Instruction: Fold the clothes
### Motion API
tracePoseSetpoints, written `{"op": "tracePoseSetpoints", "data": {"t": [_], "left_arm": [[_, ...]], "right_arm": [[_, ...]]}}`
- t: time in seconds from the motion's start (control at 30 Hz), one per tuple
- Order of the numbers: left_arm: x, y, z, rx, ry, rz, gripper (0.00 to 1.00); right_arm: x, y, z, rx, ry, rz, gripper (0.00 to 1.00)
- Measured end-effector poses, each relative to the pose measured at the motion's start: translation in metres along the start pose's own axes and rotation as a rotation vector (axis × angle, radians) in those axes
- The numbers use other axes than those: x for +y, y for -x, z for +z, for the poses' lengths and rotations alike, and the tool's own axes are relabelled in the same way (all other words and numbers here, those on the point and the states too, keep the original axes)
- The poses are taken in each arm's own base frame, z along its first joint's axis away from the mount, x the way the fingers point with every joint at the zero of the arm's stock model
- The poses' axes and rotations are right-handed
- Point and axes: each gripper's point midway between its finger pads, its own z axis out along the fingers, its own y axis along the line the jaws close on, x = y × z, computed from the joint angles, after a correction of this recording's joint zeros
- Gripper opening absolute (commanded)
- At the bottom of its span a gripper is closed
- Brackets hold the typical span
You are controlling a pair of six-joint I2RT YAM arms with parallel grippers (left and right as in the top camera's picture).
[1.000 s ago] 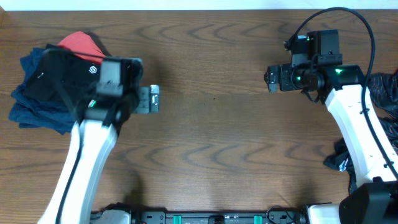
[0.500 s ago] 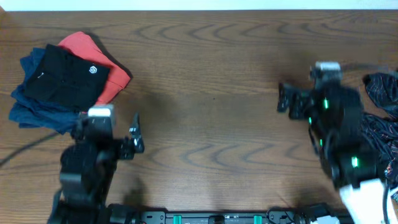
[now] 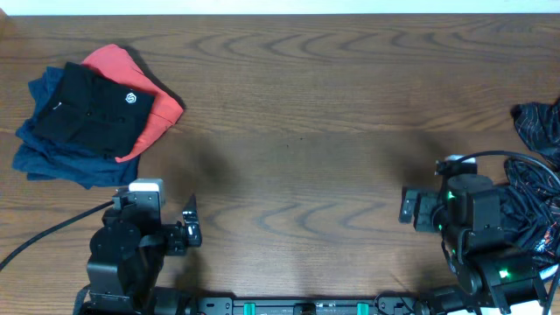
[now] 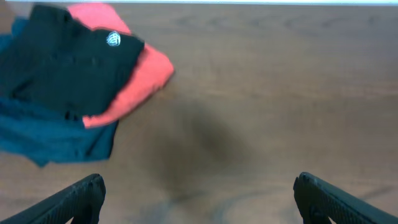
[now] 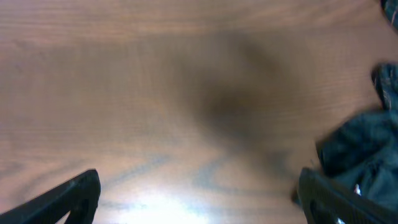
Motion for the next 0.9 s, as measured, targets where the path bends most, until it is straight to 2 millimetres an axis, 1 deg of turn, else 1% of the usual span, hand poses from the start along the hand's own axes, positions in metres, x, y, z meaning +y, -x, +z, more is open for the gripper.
{"op": "tracePoseSetpoints", "data": {"t": [0.07,0.2,0.8,0.9], "left_arm": [[0.001,-0.007,0.000,0.029,0.003,0.002,0.98],[0.002,-0.017,0.000,0.067,0.006,0.004,0.98],[0.002,-0.018,-0.001,0.073,0.007,0.005,0.98],[0.002,-0.018,-0.001,0.073,0.007,0.005,0.98]], "right_arm": [[-0.003,-0.012,0.000,0.047,-0.013,-0.007,0.99],[-0.006,-0.023,-0.001,0.094,-0.025,-0.015,0.99],[-0.006,-0.024,-0.001,0.097,-0.026,-0.015,0.99],[-0.007,-0.022,-0.006,0.069,-0.018,-0.011,0.99]]}}
